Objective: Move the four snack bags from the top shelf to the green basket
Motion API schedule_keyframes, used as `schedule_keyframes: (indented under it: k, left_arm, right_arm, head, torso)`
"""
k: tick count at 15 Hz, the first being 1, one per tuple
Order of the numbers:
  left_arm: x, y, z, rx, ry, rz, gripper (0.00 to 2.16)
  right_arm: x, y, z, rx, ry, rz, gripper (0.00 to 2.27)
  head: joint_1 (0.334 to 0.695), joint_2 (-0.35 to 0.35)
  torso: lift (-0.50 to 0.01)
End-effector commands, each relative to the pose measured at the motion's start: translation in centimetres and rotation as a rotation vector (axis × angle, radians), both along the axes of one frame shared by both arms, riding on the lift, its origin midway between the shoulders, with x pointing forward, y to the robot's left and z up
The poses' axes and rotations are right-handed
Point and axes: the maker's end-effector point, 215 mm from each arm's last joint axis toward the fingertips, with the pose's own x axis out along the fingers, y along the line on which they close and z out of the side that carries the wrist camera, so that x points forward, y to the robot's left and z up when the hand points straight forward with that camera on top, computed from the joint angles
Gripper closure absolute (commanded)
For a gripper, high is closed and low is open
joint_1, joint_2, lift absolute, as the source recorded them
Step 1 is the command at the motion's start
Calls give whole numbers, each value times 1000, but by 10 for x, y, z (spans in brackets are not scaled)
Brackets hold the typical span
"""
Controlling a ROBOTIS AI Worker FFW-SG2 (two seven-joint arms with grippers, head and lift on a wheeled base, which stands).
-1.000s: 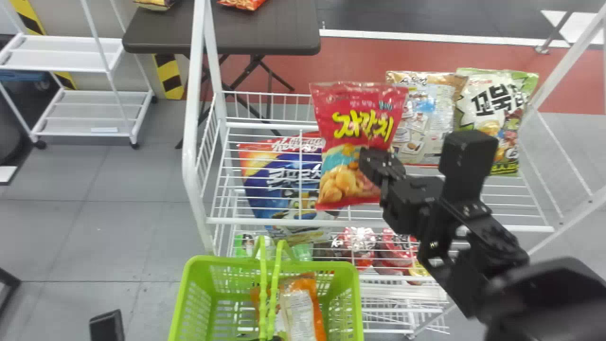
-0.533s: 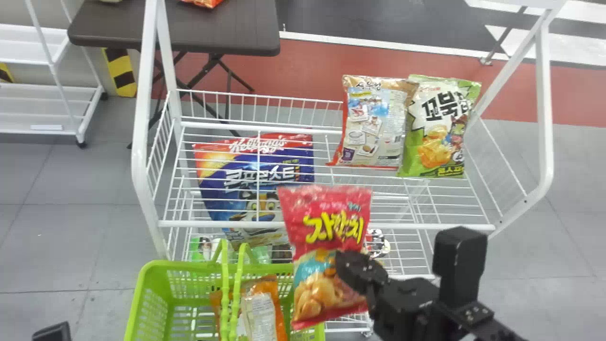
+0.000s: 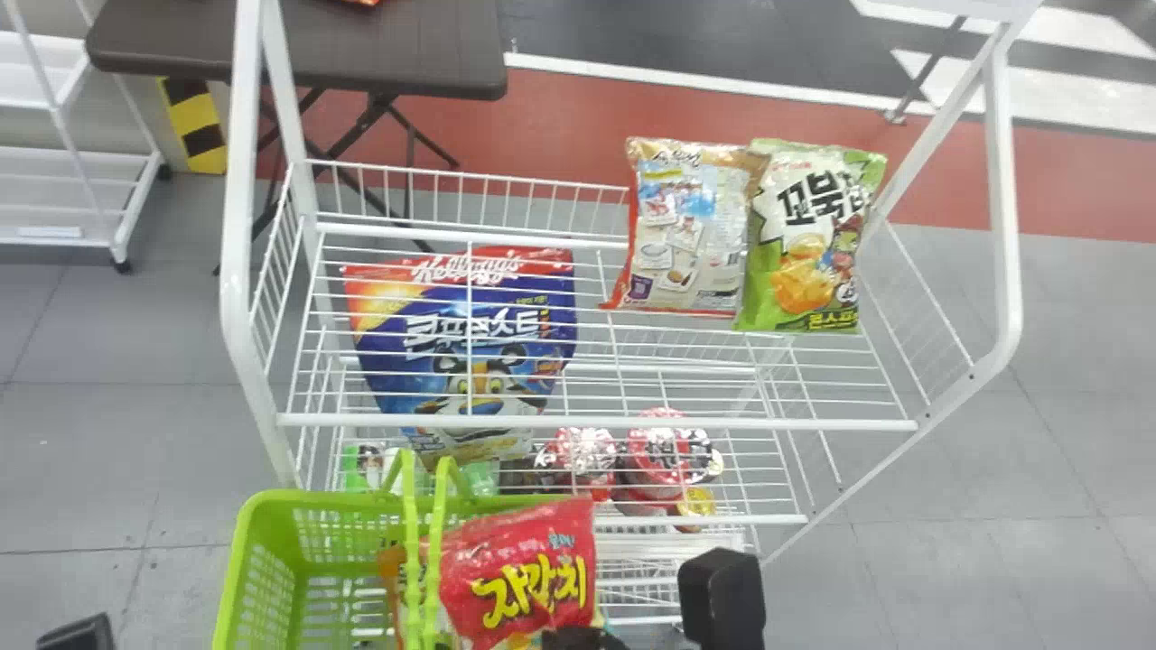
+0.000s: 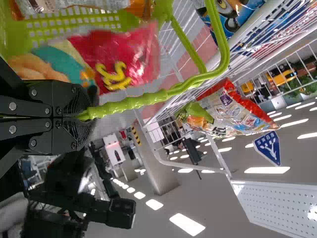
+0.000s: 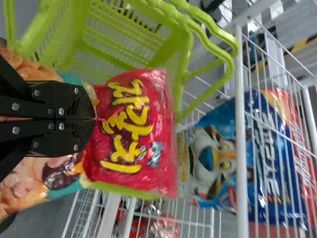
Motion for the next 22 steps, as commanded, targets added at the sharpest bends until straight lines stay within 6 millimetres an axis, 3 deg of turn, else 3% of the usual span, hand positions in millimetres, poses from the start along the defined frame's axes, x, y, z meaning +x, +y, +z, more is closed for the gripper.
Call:
schedule_keyframes:
  k: [1, 4, 7, 9, 10, 11, 12, 16, 19, 22]
  left_arm:
    - [-1, 0, 0, 1, 1, -1, 1686]
    - [-3, -2, 3, 4, -6, -9, 1686]
    - [-4, 0, 5, 14, -14, -15, 1686]
    - [-3, 1, 6, 15, -17, -15, 1686]
    - [-3, 0, 6, 14, -17, -16, 1686]
    - [-2, 0, 7, 14, -20, -18, 1686]
    - [-2, -2, 7, 14, -20, -21, 1686]
    - [-2, -2, 6, 20, -18, -20, 1686]
    - [-2, -2, 6, 20, -18, -19, 1686]
    - [-2, -3, 6, 19, -19, -20, 1686]
  right_arm:
    - [0, 36, 12, 32, -47, 58, 2240]
    - [21, 74, 33, 46, -172, 97, 2240]
    - [7, 89, -2, -3, -85, 153, 2226]
    - [0, 86, -27, -33, -39, 173, 2013]
    - [0, 87, -32, -31, -36, 175, 1629]
    - [3, 88, -31, -13, -49, 181, 468]
    - [9, 86, -23, 3, -86, 183, -2]
    - [55, 62, 41, 74, -353, 123, 53]
    - [85, 37, 72, 56, -483, 68, 53]
    - [118, 9, 123, 30, -686, -23, 53]
  head:
    - [695, -124]
    - [695, 8]
    - [695, 81]
    - [695, 137]
    - [695, 143]
    - [695, 145]
    - [695, 147]
    - [695, 122]
    - [695, 54]
    - [695, -1]
  torso:
    - [0]
    - [0]
    - [0]
    - [0]
    - [0]
    - [0]
    - [0]
    - [0]
    - [0]
    - [0]
